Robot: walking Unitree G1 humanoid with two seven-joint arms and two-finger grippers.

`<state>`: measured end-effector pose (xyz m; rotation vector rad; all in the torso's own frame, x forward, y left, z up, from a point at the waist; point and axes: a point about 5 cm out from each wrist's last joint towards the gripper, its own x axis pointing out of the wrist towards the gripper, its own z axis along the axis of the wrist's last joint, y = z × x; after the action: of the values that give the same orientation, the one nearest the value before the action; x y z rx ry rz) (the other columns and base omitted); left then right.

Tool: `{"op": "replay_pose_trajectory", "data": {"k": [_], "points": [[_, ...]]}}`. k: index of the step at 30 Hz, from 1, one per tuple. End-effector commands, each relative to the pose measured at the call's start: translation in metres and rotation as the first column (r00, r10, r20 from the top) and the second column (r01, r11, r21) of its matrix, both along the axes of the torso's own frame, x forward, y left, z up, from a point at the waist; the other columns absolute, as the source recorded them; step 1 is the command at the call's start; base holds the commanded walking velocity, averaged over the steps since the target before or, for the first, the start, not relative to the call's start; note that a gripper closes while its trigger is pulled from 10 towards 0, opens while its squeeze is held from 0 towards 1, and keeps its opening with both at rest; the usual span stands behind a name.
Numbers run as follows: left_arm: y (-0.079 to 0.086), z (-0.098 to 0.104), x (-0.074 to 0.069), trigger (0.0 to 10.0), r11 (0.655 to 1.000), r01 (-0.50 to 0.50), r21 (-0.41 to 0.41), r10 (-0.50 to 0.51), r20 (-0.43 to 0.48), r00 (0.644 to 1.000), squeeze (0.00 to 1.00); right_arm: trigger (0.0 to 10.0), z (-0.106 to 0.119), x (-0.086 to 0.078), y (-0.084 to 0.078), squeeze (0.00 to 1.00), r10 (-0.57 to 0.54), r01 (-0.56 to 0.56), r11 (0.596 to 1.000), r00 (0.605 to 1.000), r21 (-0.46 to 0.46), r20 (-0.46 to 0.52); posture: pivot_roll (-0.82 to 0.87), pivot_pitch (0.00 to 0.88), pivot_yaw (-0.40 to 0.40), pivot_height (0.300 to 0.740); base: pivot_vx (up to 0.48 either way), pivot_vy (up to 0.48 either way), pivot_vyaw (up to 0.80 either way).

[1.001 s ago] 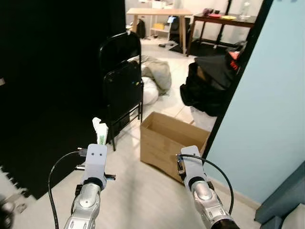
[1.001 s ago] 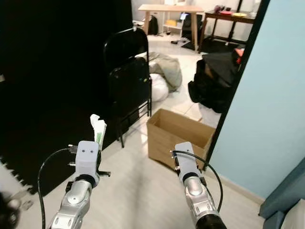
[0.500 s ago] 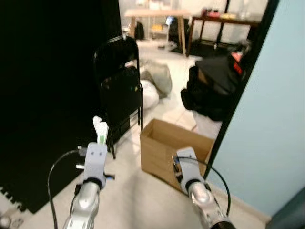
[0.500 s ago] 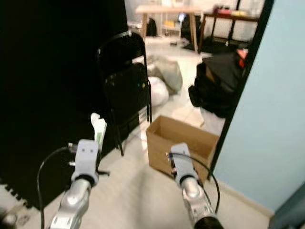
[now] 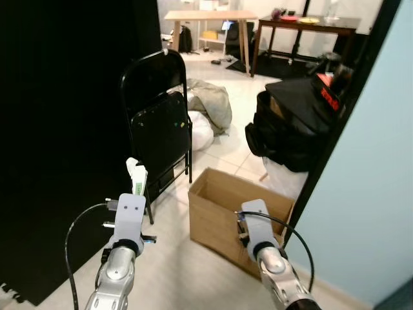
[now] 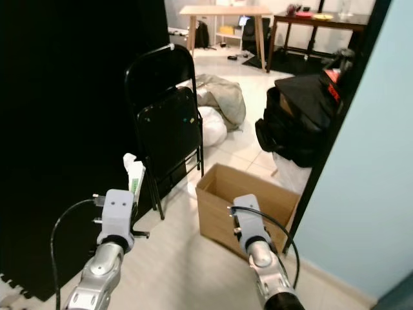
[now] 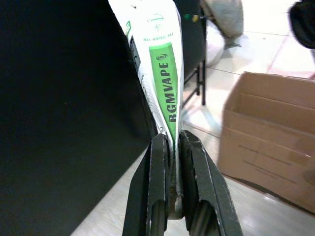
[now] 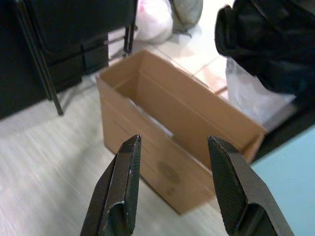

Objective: Clean up the room

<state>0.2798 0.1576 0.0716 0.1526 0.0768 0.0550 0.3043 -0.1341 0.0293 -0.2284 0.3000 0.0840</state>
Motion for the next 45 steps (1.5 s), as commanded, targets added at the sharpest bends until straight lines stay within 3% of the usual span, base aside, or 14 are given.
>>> {"op": "replay_pose_trajectory", "data": {"k": [1,16,31,45], "points": [[0.0045,-0.0029,-0.0016,10.0,1.0,-0.009,0.011,0.009,-0.019,1.0,0.0,10.0,-0.0037,-0.0026,0.0057,0.0,0.009,-0.009,1.0,1.0,0.011,-0.02,0.1,0.02,-0.013,0.734,0.337,0.0,0.0],[0.0036,-0.0016,-0.0011,10.0,1.0,-0.007,0.005,0.007,-0.014,1.0,0.0,10.0,-0.0039,-0.0029,0.0054,0.0,0.002,-0.002,1.0,1.0,0.018,-0.022,0.1,0.019,-0.011,0.734,0.359,0.0,0.0],[0.004,-0.0012,-0.0002,10.0,1.0,-0.001,0.006,0.001,-0.014,1.0,0.0,10.0,-0.0045,-0.0045,0.0049,0.0,-0.003,0.004,1.0,1.0,0.029,-0.022,0.1,0.018,-0.007,0.734,0.374,0.0,-0.73],[0.0029,-0.0011,0.0007,10.0,1.0,0.009,0.002,-0.009,-0.016,1.0,0.0,10.0,-0.0066,-0.0071,0.0074,0.0,0.001,0.0,1.0,0.999,0.03,-0.032,0.1,0.019,-0.005,0.734,0.374,0.0,0.0]]}}
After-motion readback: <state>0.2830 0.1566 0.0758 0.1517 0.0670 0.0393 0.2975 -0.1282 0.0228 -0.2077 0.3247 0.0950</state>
